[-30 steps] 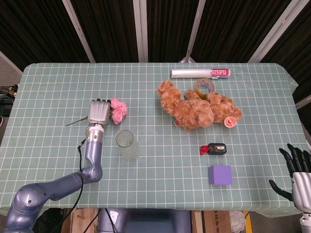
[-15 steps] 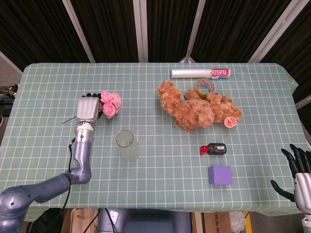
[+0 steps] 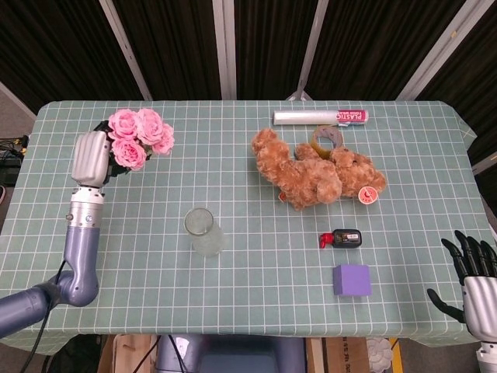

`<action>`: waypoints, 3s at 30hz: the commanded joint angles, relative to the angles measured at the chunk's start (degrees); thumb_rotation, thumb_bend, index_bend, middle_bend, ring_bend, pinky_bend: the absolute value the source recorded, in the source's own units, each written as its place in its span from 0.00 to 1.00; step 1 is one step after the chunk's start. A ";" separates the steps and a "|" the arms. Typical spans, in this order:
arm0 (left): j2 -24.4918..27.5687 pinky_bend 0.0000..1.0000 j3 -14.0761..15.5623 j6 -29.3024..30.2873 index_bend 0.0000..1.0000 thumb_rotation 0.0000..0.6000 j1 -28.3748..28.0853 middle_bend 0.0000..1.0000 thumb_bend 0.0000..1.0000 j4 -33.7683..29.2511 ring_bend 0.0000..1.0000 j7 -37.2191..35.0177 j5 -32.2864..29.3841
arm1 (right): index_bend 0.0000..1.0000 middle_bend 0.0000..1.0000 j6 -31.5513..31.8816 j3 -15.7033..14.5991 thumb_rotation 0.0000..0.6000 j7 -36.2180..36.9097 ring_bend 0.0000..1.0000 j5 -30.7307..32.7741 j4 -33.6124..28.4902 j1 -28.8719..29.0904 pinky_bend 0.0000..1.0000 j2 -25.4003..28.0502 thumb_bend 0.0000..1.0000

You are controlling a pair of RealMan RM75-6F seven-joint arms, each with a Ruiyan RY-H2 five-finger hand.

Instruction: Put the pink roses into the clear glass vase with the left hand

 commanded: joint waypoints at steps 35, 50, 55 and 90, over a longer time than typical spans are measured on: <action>1.85 0.48 -7.20 4.00 0.38 1.00 -1.93 0.40 0.45 -40.05 0.34 -4.51 -5.33 | 0.15 0.06 0.87 -0.02 1.00 1.95 0.00 -0.39 0.55 -0.19 0.00 0.26 0.22; -0.01 0.47 -3.81 2.77 0.38 1.00 -1.20 0.40 0.45 -35.52 0.34 -4.79 -4.00 | 0.15 0.05 0.95 0.14 1.00 2.16 0.00 -0.23 0.65 -0.21 0.00 0.15 0.22; -0.89 0.46 -2.23 1.00 0.38 1.00 -0.61 0.39 0.45 -33.43 0.33 -8.01 -2.27 | 0.15 0.06 1.05 0.16 1.00 2.33 0.00 -0.16 0.64 -0.28 0.00 0.20 0.22; 9.63 0.11 9.33 -14.85 0.14 1.00 4.93 0.07 0.26 -21.65 0.00 -30.56 15.71 | 0.15 0.06 1.06 0.09 1.00 3.10 0.00 -0.27 0.43 -0.38 0.00 0.56 0.22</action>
